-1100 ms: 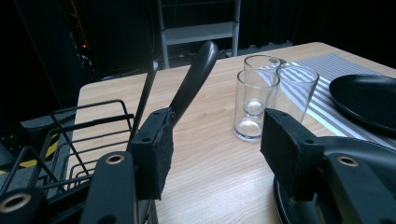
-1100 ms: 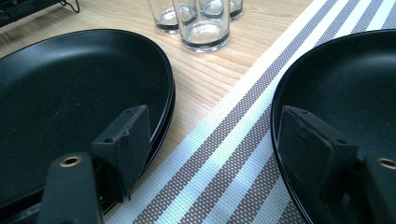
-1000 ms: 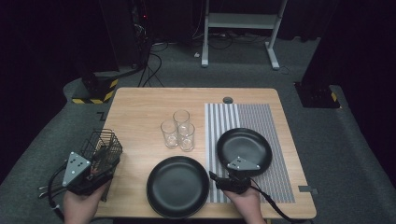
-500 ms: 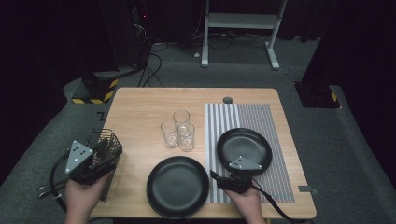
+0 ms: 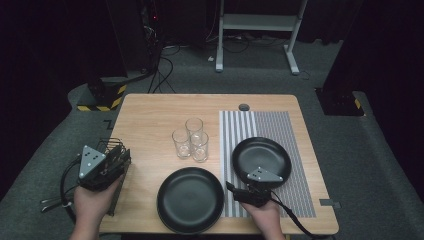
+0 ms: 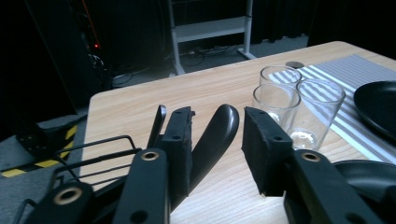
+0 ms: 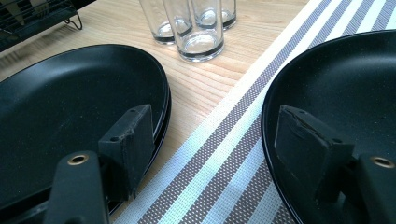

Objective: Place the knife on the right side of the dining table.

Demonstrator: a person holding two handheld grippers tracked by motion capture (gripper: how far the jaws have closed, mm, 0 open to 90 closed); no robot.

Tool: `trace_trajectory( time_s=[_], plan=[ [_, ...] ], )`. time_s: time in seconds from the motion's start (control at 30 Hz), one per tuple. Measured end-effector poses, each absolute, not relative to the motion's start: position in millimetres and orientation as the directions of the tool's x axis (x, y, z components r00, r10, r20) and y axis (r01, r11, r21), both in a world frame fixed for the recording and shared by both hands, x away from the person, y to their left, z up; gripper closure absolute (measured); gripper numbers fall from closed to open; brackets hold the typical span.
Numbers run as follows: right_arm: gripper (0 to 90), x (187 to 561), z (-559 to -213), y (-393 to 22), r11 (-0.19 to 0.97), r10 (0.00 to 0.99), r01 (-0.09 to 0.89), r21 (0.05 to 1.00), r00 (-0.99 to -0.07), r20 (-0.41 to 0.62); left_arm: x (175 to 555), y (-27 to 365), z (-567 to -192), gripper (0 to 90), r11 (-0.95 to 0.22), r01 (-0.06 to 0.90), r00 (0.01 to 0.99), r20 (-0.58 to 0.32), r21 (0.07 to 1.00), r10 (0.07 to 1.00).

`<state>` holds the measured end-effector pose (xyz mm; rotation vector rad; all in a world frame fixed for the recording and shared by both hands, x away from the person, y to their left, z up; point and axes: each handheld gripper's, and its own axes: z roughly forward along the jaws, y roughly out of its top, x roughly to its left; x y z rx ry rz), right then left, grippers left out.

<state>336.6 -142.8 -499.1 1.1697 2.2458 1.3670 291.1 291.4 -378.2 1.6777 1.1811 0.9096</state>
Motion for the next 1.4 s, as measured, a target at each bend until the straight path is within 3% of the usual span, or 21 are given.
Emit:
trace_trajectory(
  time_s=[0.27, 0.8, 1.4],
  plan=[
    [28.7, 337.0, -499.4, -144.1, 0.227, 0.746, 0.499, 0.837, -0.641, 0.180, 289.8, 290.1, -379.1, 71.5, -0.192, 0.309, 0.265, 0.110, 0.931, 0.958],
    [29.7, 336.8, -501.8, -144.5, 0.227, 0.749, 0.507, 0.832, -0.637, 0.184, 290.1, 301.1, -374.1, 73.7, -0.179, 0.286, 0.257, 0.104, 0.941, 0.961],
    [29.8, 335.9, -504.6, -143.9, 0.226, 0.750, 0.513, 0.828, -0.634, 0.188, 285.3, 340.7, -364.3, 77.5, -0.115, 0.227, 0.233, 0.061, 0.967, 0.971]
  ],
)
